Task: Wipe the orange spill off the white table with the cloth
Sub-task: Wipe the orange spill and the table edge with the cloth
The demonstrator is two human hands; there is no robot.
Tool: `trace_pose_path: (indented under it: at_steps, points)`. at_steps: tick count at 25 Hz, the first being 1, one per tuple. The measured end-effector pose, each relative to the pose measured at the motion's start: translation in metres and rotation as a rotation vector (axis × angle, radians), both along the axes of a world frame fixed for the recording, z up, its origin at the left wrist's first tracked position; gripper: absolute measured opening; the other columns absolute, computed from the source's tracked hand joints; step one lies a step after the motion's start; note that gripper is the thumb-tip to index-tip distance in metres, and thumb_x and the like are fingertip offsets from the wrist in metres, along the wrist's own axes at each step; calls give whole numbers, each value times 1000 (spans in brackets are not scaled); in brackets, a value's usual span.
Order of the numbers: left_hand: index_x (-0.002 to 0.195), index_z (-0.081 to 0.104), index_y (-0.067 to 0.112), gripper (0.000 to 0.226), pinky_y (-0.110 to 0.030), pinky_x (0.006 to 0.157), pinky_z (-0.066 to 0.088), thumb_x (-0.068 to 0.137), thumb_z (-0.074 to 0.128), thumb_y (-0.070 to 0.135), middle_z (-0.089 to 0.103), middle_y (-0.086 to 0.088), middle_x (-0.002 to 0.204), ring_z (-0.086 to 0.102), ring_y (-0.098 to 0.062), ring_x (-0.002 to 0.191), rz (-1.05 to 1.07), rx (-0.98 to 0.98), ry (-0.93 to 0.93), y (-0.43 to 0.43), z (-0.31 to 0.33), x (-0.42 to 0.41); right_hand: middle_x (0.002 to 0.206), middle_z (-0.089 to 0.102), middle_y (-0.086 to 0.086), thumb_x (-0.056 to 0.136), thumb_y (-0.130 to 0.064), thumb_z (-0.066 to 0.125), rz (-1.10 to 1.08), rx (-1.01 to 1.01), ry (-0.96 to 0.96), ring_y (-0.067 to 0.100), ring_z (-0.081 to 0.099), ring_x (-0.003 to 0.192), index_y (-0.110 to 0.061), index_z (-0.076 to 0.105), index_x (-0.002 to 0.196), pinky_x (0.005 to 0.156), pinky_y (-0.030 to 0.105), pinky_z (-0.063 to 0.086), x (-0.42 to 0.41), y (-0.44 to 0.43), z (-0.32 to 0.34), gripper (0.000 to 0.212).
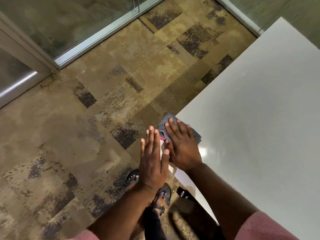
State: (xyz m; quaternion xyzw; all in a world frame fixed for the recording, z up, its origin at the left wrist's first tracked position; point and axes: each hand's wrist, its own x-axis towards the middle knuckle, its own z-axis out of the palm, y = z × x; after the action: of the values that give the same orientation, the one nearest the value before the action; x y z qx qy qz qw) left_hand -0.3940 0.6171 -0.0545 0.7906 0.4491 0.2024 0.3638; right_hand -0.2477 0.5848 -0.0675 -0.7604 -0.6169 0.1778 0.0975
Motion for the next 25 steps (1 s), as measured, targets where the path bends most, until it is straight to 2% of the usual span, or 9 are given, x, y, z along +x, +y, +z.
trace_pose_path:
  at_steps: [2,5,8,11,15,18,20,23,25]
  points:
    - [159,28,5,60,-48,128,14,106,36,32,19,-11,170,14,-22,158,-35,83,-4,7,8,8,171,21,1,109,-42,26,-25,36,83,21,8,161,-19,27,164,129,50,6,15,-10,14,60]
    - [153,40,0,57,-52,124,27,106,45,34,33,-15,164,23,-27,156,-141,259,126,4,9,33,169,26,7,106,-35,27,-316,128,11,22,15,159,-13,31,162,130,46,9,54,-40,19,60]
    - [157,29,0,76,-53,126,14,105,35,55,23,-19,167,14,-32,158,-161,192,440,2,6,66,170,20,10,104,-34,24,-486,88,-44,27,15,159,-9,23,163,129,49,13,78,-68,11,64]
    - [159,19,-3,88,-55,127,9,100,32,61,19,-25,167,15,-38,156,-163,185,540,14,-3,89,171,15,8,105,-36,25,-484,38,-76,27,14,160,-8,23,163,130,47,11,76,-73,0,65]
    - [157,25,-1,87,-55,121,25,98,31,63,41,-24,156,42,-40,140,-183,187,567,47,-1,127,171,19,10,103,-31,34,-509,30,-81,26,14,160,-7,27,162,129,47,12,74,-70,-1,64]
    - [149,41,0,83,-49,106,37,97,26,63,60,-19,138,57,-35,120,-190,182,570,81,5,178,170,21,12,103,-29,37,-522,60,-87,26,13,160,-5,30,161,129,51,15,75,-69,-2,63]
    - [137,52,3,70,-44,99,41,102,30,60,65,-17,130,61,-33,116,-246,133,574,102,8,214,170,22,12,103,-30,40,-530,74,-75,25,13,160,-5,30,161,128,52,17,74,-67,-3,64]
    - [147,41,2,64,-43,97,47,106,37,51,62,-20,136,60,-33,122,-379,52,556,120,7,242,169,26,14,102,-28,44,-522,108,-99,28,16,160,-3,34,159,127,53,19,78,-66,-2,63]
    - [158,26,3,72,-45,109,42,106,37,52,47,-19,155,50,-34,138,-324,-6,482,116,0,229,168,28,17,100,-25,46,-507,122,-126,30,18,159,-1,35,158,127,54,20,79,-70,-3,64]
